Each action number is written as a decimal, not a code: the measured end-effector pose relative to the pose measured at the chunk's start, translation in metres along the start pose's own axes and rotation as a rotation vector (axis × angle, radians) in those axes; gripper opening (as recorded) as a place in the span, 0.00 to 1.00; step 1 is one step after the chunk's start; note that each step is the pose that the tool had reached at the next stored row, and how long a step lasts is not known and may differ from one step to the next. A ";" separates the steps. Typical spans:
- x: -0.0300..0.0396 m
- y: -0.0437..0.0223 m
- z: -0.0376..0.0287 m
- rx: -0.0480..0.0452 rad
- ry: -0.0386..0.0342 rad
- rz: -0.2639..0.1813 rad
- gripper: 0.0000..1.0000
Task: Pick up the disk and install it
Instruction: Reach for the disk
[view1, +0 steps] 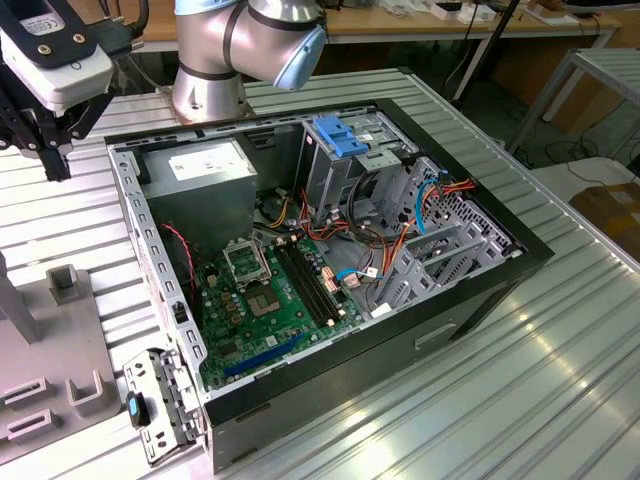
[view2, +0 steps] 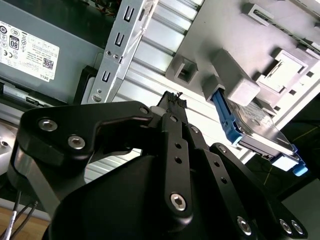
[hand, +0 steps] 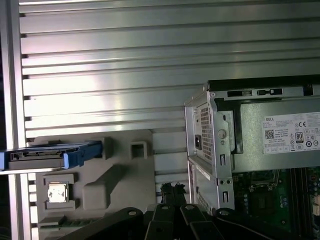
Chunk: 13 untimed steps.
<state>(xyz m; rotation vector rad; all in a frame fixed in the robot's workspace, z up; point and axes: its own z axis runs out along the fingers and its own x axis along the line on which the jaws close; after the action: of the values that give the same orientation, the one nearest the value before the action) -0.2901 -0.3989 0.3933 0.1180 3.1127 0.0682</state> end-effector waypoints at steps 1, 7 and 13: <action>0.0007 0.0000 0.0000 0.0000 0.0000 0.000 0.11; 0.0079 -0.0006 -0.0002 0.0000 0.0000 0.000 0.11; 0.0146 -0.0011 -0.0004 0.0000 0.0000 0.000 0.11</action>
<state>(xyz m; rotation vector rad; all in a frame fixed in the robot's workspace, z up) -0.3047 -0.3990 0.3933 0.1179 3.1126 0.0683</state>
